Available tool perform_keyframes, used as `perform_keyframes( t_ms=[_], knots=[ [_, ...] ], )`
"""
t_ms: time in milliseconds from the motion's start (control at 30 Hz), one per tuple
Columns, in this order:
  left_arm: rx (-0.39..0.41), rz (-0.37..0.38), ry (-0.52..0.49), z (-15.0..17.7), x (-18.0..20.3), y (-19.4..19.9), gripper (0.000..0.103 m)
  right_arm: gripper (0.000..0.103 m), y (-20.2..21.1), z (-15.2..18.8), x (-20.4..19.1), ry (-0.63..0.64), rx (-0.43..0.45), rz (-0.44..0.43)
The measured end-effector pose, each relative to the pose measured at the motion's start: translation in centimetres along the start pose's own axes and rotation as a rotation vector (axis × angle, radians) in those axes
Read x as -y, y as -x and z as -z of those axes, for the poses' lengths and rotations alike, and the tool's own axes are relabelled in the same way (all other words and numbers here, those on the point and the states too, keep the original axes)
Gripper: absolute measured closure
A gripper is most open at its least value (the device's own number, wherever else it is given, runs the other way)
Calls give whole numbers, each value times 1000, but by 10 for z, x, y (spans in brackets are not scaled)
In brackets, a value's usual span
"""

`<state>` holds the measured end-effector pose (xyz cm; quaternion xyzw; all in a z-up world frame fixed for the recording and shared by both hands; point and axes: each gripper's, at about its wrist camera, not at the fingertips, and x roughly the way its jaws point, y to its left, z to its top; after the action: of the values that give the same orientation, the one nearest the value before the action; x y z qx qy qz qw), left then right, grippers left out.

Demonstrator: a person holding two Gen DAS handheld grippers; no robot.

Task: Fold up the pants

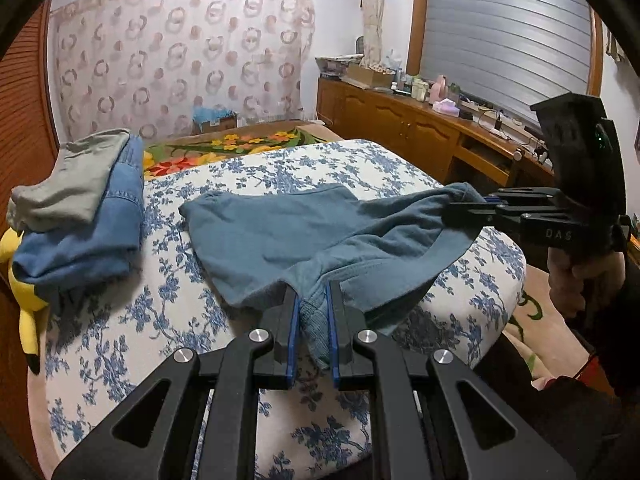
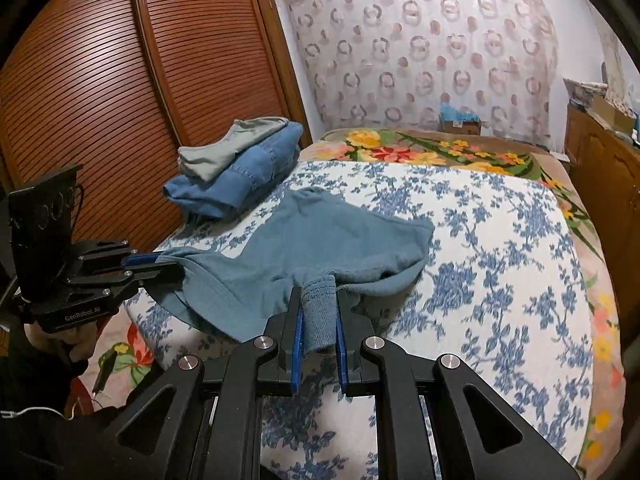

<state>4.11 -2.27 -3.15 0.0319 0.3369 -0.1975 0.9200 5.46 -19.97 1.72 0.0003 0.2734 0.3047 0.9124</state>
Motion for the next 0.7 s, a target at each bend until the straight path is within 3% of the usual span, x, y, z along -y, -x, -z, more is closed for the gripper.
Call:
perform_keyframes(
  t_ms=[700],
  knots=[
    [31, 40, -17, 2, 20, 29, 90, 90, 39, 18, -13, 15, 9, -11]
  ],
)
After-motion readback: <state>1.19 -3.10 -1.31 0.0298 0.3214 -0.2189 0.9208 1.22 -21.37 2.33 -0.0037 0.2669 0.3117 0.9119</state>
